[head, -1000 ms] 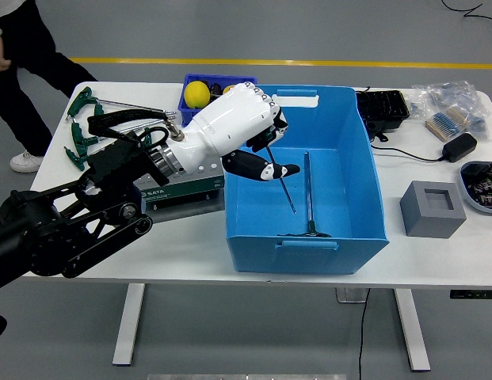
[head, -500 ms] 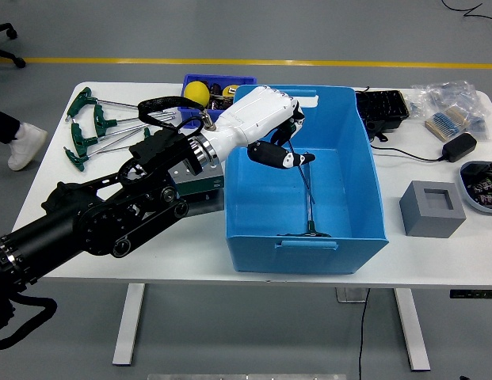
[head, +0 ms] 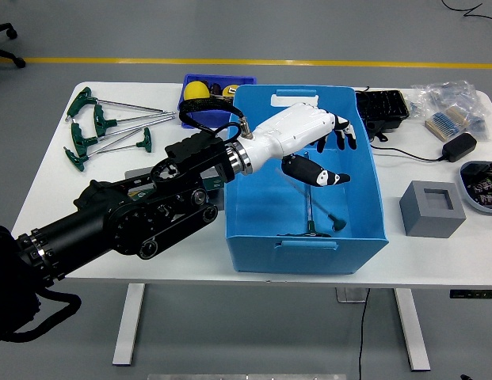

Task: Lift tool from toolbox,place it in box,lift tool from toolbox,place it in box

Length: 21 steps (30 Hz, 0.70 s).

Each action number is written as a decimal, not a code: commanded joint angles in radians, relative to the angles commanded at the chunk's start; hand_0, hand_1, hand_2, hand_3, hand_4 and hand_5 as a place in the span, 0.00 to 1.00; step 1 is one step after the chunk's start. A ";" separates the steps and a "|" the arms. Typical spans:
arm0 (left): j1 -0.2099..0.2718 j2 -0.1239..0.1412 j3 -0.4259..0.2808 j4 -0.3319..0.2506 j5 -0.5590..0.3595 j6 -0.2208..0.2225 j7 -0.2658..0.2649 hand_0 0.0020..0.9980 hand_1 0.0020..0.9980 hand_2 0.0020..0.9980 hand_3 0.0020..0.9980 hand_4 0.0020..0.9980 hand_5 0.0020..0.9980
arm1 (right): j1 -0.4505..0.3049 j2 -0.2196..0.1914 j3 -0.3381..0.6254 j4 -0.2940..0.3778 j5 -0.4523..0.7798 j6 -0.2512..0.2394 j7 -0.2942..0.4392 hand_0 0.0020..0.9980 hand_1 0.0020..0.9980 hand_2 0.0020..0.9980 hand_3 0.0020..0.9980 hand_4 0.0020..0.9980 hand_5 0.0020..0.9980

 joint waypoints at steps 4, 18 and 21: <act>0.004 0.009 -0.011 0.001 0.005 -0.004 0.000 0.39 0.53 0.77 0.70 0.90 0.59 | 0.000 -0.001 -0.003 0.000 0.007 0.000 0.002 0.73 0.69 0.73 0.59 0.83 0.73; 0.110 0.089 -0.326 -0.026 -0.100 0.001 0.011 0.47 0.58 0.78 0.71 0.90 0.60 | -0.010 0.003 -0.012 -0.004 0.029 0.002 0.008 0.72 0.69 0.73 0.59 0.82 0.72; 0.143 0.099 -0.399 -0.046 -0.152 0.017 0.022 0.50 0.60 0.76 0.72 0.90 0.61 | -0.013 0.005 -0.010 -0.004 0.026 0.001 0.008 0.72 0.69 0.73 0.59 0.82 0.72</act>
